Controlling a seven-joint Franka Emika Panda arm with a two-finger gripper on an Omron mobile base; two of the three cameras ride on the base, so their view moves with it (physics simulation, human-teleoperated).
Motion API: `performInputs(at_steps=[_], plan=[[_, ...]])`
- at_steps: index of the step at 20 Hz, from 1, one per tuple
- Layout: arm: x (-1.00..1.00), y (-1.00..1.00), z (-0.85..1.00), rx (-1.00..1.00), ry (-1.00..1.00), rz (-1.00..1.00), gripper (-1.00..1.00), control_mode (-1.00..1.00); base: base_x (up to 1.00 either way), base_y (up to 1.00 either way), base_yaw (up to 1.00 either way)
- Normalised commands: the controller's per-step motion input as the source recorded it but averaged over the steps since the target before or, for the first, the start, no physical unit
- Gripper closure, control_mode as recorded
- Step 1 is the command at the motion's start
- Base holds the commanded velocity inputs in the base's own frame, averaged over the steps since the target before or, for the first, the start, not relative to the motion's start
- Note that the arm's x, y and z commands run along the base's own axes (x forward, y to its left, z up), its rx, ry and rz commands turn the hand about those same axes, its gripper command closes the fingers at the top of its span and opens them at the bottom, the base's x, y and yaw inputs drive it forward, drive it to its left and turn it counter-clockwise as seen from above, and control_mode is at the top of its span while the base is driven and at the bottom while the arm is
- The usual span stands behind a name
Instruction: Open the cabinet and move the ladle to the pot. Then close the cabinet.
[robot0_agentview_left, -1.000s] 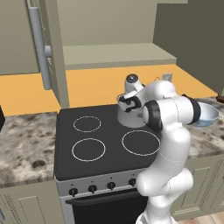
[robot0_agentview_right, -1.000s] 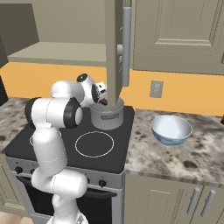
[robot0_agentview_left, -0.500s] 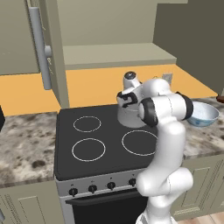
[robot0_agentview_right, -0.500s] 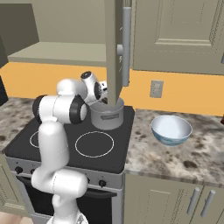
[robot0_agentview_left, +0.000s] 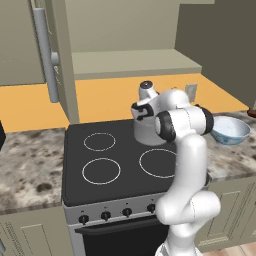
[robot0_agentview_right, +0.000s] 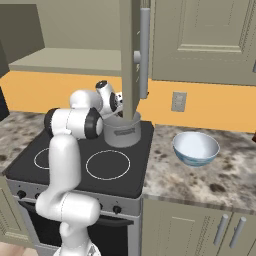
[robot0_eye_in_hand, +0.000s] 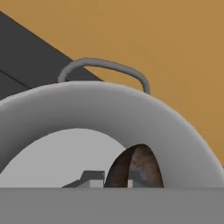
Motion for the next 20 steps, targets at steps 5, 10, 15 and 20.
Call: performInputs(at_steps=[5, 10, 15, 20], plan=[[0.20, -0.06, -0.17, 0.00, 0.00, 0.00, 1.00, -1.00, 0.00, 0.00, 0.00], [0.16, -0.06, -0.26, 0.00, 0.00, 0.00, 1.00, -1.00, 0.00, 0.00, 0.00], [0.01, 0.00, -0.14, 0.00, 0.01, 0.00, 1.00, -1.00, 0.00, 0.00, 0.00], [-0.06, -0.03, 0.00, 0.00, 0.00, 0.00, -1.00, -1.00, 0.00, 0.00, 0.00]])
